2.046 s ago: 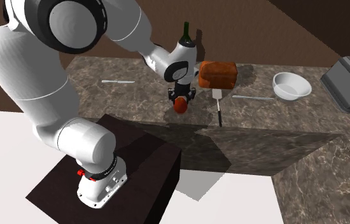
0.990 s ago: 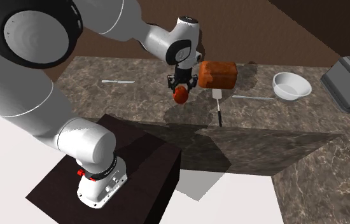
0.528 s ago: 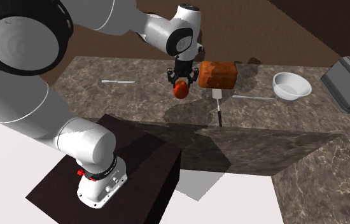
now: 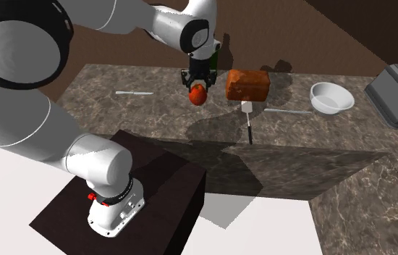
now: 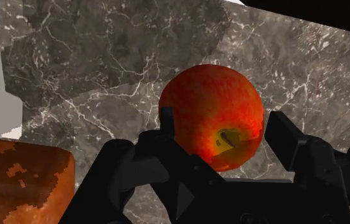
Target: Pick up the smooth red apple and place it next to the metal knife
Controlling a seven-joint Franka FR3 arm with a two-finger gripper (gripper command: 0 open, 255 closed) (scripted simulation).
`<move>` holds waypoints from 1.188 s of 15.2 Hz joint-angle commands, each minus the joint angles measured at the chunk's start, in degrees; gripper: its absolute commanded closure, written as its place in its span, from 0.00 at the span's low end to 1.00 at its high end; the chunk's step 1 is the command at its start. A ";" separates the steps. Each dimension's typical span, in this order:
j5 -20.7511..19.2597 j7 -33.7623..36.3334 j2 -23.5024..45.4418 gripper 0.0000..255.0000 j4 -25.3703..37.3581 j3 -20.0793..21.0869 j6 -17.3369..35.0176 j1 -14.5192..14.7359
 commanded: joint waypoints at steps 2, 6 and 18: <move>0.70 4.08 -0.04 1.00 -0.39 2.52 0.34 1.89; 1.79 9.64 0.33 1.00 -0.21 6.05 0.57 4.60; 4.87 25.26 6.81 1.00 6.67 15.61 0.55 12.58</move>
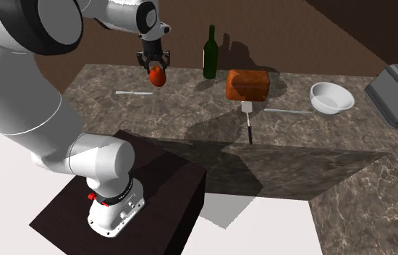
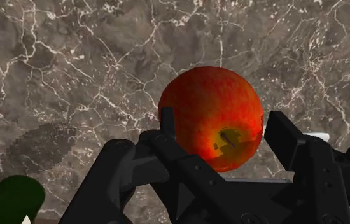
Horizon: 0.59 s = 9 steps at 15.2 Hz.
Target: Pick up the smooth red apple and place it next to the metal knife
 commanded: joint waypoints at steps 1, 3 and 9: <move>0.32 2.30 1.70 1.00 2.10 1.27 -0.30 1.14; 0.53 4.77 3.54 1.00 4.29 2.60 -0.54 2.39; 0.51 12.00 10.03 1.00 12.42 6.07 -1.86 6.07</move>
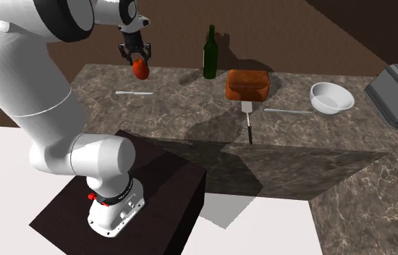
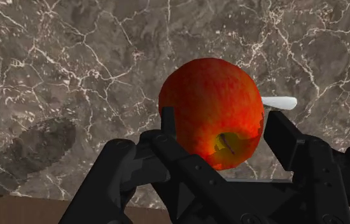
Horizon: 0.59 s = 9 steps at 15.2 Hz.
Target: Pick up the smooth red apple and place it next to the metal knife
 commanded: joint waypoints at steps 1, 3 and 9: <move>-0.14 2.39 1.96 1.00 2.93 1.01 -0.83 1.22; -0.39 4.70 4.52 1.00 6.33 1.92 -1.58 2.47; -1.61 11.23 13.21 1.00 18.50 4.09 -4.81 6.35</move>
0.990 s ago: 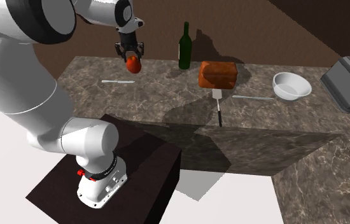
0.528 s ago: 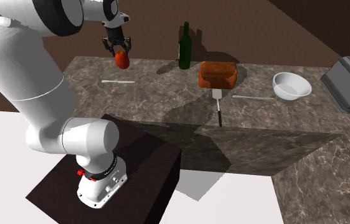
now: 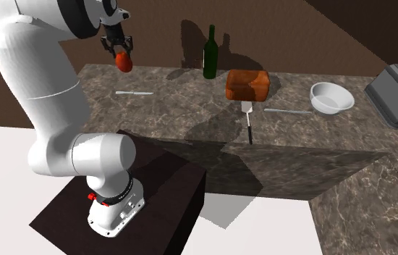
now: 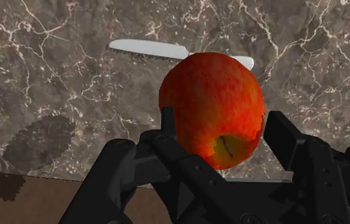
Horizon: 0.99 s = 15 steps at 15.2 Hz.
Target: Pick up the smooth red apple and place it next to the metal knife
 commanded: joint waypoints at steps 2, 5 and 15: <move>-0.79 3.07 5.55 1.00 7.97 0.78 -2.32 2.01; -1.59 5.90 10.97 1.00 16.22 1.38 -5.05 4.18; -3.23 10.78 25.66 1.00 36.94 1.85 -10.94 9.08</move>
